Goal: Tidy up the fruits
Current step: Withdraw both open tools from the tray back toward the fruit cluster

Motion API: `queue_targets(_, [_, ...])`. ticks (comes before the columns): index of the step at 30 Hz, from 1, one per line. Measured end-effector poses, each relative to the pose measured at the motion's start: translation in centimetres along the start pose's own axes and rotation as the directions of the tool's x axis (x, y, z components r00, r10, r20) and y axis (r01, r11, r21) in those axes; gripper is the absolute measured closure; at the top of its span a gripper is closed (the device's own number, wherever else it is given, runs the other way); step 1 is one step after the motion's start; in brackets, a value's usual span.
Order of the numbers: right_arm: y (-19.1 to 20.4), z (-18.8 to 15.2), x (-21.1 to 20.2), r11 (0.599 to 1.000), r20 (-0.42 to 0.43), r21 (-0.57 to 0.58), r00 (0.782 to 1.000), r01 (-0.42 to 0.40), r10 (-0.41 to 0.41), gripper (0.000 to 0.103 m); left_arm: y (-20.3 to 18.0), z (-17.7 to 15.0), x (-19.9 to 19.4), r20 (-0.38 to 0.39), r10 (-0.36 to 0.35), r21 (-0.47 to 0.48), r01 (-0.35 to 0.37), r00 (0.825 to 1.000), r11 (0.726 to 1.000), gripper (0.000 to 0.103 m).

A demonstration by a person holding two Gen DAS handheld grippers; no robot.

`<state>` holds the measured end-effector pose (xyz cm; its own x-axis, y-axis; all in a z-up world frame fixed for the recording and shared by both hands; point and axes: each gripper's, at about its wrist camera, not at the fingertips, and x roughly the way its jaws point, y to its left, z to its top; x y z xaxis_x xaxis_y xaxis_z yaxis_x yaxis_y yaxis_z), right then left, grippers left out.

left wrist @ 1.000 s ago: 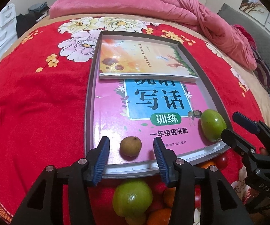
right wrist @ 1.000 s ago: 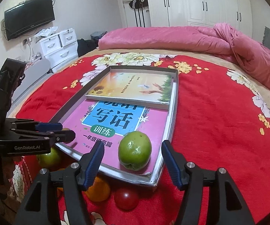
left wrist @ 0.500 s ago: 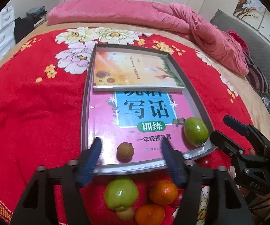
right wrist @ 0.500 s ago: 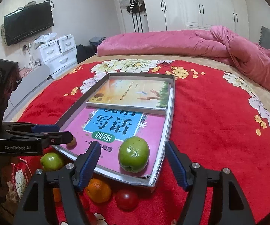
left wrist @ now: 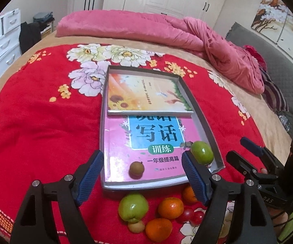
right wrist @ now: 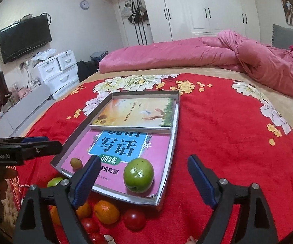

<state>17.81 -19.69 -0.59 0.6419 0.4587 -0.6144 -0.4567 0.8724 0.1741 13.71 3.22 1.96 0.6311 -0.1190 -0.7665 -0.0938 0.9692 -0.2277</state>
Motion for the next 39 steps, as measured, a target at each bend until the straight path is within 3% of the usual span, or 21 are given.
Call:
queue_targets(26, [1.7, 0.1, -3.2, 0.997, 0.074, -0.066, 0.997, 0.026, -0.021, 0.008, 1.4, -0.4, -3.3, 0.03, -0.046, -0.026, 0.046, 0.999, 0.999, 0.023])
queue_targets(39, [2.7, -0.7, -4.2, 0.997, 0.061, -0.082, 0.998, 0.017, -0.012, 0.007, 1.0, -1.2, -4.1, 0.02, -0.055, -0.009, 0.055, 0.998, 0.998, 0.023])
